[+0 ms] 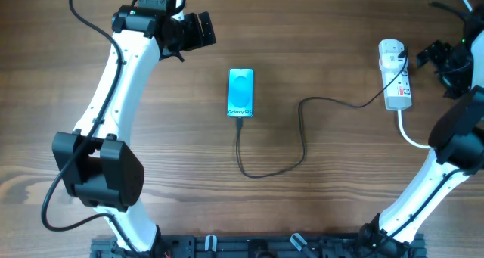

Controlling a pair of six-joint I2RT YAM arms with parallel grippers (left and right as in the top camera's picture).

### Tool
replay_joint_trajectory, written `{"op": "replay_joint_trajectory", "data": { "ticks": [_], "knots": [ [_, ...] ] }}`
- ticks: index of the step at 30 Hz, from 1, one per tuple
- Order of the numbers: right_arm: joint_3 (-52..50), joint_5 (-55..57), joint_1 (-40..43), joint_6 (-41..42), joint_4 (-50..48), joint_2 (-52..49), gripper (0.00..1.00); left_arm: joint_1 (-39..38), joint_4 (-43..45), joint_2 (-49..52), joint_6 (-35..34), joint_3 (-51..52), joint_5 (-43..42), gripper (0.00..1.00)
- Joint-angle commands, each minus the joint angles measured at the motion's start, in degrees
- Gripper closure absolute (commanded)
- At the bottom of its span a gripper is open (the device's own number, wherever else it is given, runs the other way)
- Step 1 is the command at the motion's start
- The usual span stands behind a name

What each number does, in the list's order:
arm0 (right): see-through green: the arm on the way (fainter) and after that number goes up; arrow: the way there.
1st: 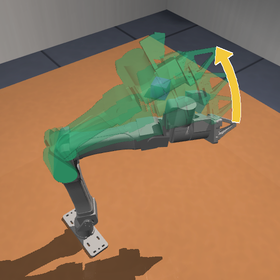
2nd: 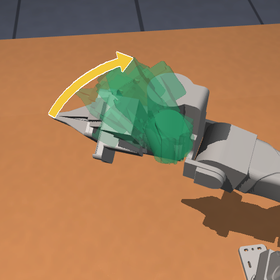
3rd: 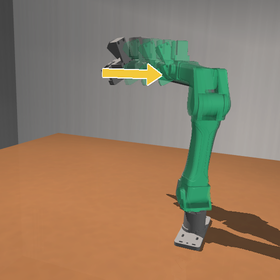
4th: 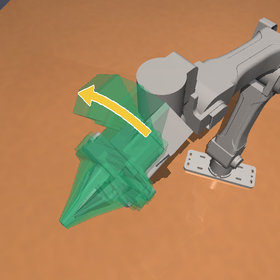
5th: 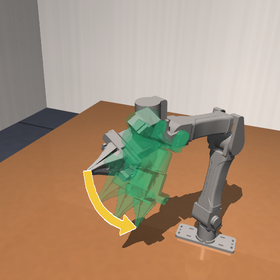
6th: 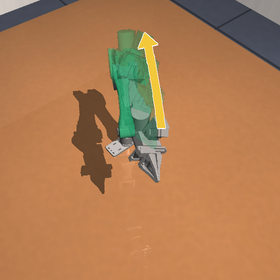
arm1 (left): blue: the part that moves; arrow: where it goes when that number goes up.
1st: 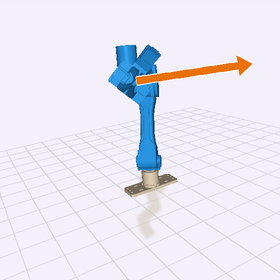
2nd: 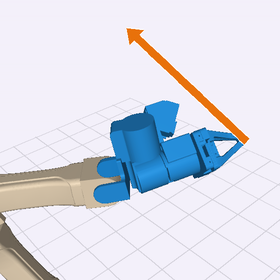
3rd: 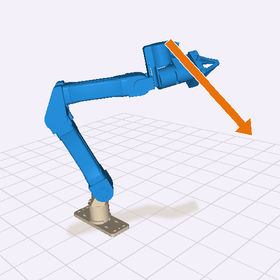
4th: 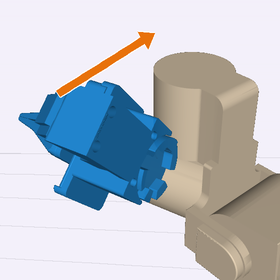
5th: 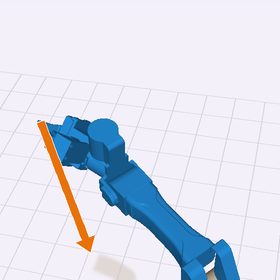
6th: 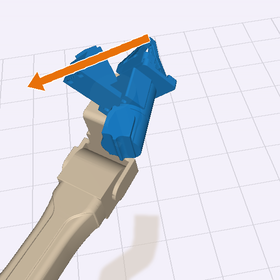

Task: Plug charger to phone and switch on socket
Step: 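Move the right gripper over the white power strip's switch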

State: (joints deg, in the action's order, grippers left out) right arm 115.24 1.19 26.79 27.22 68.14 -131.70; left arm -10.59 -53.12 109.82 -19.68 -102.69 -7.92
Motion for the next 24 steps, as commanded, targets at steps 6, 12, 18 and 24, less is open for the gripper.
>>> {"op": "replay_joint_trajectory", "data": {
  "ticks": [6,12,18,24],
  "knots": [
    [-2.5,-3.2,0.6,-6.0,-2.1,-1.1,0.0,-0.1,0.0,0.5,-0.5,0.3,1.0,0.0],
    [-8.7,-4.3,0.8,-6.1,-6.9,-1.1,0.0,-0.1,0.0,0.5,-0.5,0.3,1.0,0.0],
    [-9.2,-7.3,0.8,-6.1,-9.0,-1.1,0.0,-0.1,0.0,0.5,-0.5,0.3,1.0,0.0],
    [-9.2,-8.8,0.7,-6.3,-8.8,-1.1,0.0,-0.1,0.0,0.5,-0.5,0.3,0.9,0.0]
  ]
}}
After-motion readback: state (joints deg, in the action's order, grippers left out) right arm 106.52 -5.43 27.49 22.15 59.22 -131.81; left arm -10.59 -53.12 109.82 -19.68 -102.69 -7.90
